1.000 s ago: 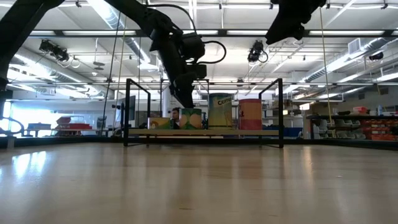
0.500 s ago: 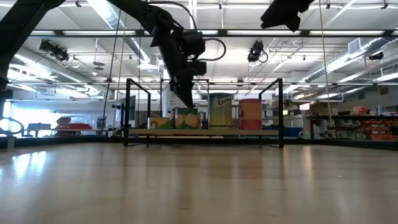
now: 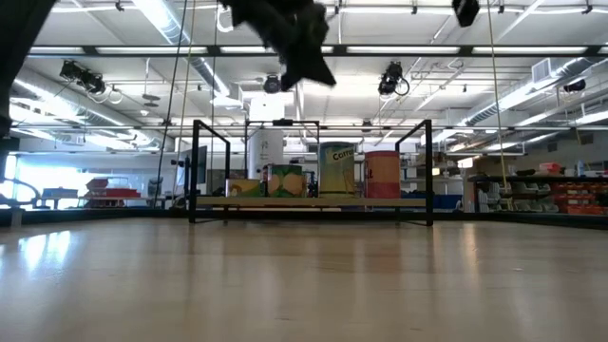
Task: Pick and place cans onto a shelf
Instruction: Return to Home Position
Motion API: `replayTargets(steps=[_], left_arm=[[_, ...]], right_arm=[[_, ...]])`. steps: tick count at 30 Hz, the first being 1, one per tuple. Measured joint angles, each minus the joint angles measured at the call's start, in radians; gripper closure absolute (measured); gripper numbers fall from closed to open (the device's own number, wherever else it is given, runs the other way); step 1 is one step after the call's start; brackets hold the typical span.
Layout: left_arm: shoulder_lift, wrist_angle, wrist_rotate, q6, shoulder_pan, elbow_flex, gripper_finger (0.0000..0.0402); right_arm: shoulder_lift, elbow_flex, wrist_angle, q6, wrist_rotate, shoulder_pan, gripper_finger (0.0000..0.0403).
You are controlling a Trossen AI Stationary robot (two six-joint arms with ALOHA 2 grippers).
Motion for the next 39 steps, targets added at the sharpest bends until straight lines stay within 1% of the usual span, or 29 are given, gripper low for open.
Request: replayTargets(steps=[2,5,7,10,14,17,19,21,24,26,28,30,32,33,35,37,38,39], left_arm=[[-0.053,-0.007,-0.007,-0.031,-0.022,0.0,0.0398],[-0.14,-0.003,-0.012,-0.032,-0.053,-0.028,0.0398],[-0.196,0.0,-0.018,-0.048,-0.066,-0.073,0.0398],[-0.273,0.019,-0.015,-0.085,-0.073,-0.174,0.0398],[-0.393,0.17,-0.01,-0.155,-0.088,-0.324,0.0398],[-0.495,0.3,-0.012,-0.188,-0.095,-0.422,0.0399],[-0.565,0.37,-0.017,-0.198,-0.095,-0.487,0.0399],[-0.644,0.398,-0.021,-0.215,-0.095,-0.549,0.0399],[-0.777,0.378,-0.038,-0.21,-0.101,-0.635,0.0399],[-0.864,0.319,-0.111,-0.19,-0.099,-0.681,0.0399],[-0.937,0.238,-0.161,-0.16,-0.092,-0.713,0.0396],[-0.993,0.193,-0.189,-0.139,-0.09,-0.738,0.0389],[-1.031,0.173,-0.191,-0.15,-0.092,-0.752,0.0381],[-1.042,0.164,-0.19,-0.186,-0.093,-0.758,0.0378],[-1.064,0.143,-0.163,-0.203,-0.094,-0.765,0.0375],[-1.095,0.123,-0.077,-0.14,-0.104,-0.785,0.0375],[-1.121,0.14,-0.04,-0.1,-0.112,-0.806,0.0375],[-1.152,0.169,-0.024,-0.077,-0.12,-0.836,0.0376]], right_arm=[[-0.053,0.001,0.002,0.005,-0.016,0.032,0.0397],[-0.129,0.001,-0.027,0.002,-0.029,0.059,0.0398],[-0.176,0.001,-0.075,0.029,-0.028,0.071,0.0394],[-0.233,0.0,-0.126,0.085,-0.025,0.078,0.0386],[-0.297,0.0,-0.094,0.085,-0.033,0.078,0.0382],[-0.349,0.0,-0.06,0.004,-0.053,0.078,0.0387],[-0.383,0.001,-0.055,-0.039,-0.036,0.078,0.0392],[-0.41,0.001,-0.072,-0.041,-0.023,0.078,0.0395],[-0.433,0.001,-0.072,-0.037,-0.023,0.078,0.0395],[-0.441,0.0,-0.07,-0.02,-0.023,0.078,0.039],[-0.442,0.0,-0.065,0.023,-0.024,0.078,0.0385],[-0.44,0.0,-0.062,0.04,-0.025,0.078,0.0382],[-0.436,-0.007,-0.061,0.02,-0.026,0.078,0.0381],[-0.436,-0.02,-0.06,0.004,-0.03,0.078,0.0381],[-0.436,-0.048,-0.06,-0.015,-0.04,0.078,0.0382],[-0.436,-0.092,-0.03,0.007,-0.064,0.078,0.0383],[-0.436,-0.118,-0.011,0.035,-0.078,0.078,0.0383],[-0.436,-0.149,0.008,0.069,-0.089,0.078,0.0382]])
